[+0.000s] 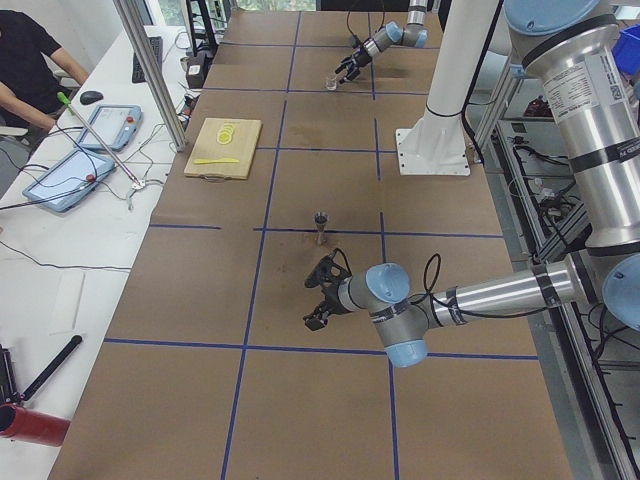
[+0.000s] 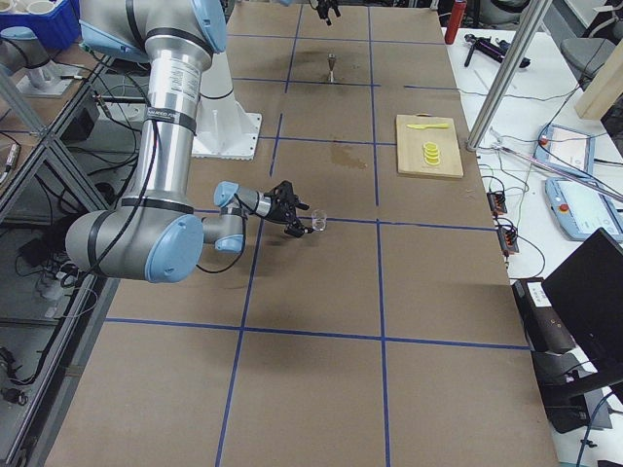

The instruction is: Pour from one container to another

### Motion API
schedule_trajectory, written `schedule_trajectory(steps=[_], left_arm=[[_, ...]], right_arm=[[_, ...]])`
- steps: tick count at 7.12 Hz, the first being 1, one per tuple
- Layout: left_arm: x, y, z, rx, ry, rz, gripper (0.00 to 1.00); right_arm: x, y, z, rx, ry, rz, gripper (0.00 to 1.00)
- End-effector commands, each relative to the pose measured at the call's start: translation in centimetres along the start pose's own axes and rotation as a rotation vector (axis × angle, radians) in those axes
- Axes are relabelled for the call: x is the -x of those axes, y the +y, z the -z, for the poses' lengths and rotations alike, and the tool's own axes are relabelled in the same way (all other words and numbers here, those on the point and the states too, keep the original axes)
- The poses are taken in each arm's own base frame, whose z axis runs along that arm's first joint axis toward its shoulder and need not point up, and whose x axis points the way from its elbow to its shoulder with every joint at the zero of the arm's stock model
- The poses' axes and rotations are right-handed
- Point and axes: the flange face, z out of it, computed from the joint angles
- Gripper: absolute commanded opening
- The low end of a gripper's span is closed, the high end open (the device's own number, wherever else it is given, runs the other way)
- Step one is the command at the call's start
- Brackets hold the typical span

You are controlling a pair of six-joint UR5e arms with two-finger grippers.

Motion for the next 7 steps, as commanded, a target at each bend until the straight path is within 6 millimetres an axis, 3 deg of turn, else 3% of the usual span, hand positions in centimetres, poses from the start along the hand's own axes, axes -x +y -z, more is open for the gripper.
schedule_trajectory(steps=[1, 3, 5, 7], left_arm=[[0.0, 0.1, 0.0, 0.003, 0.000, 0.002, 1.00], [0.5, 0.9, -0.2, 0.019, -0.006, 0.007, 1.00], [0.7, 1.6, 0.1, 0.031, -0.010, 0.005, 1.00], [1.3, 2.4, -0.1, 0.046, -0.019, 0.013, 1.00]], right_arm=[[-2.8, -1.0, 3.6, 0.149, -0.038, 0.007, 1.00], [-6.5, -1.0, 4.9, 0.249, -0.007, 0.033, 1.00], [-11.3, -4.7, 4.6, 0.426, -0.001, -0.082, 1.00], [-14.9, -7.2, 5.4, 0.482, 0.001, -0.098, 1.00]])
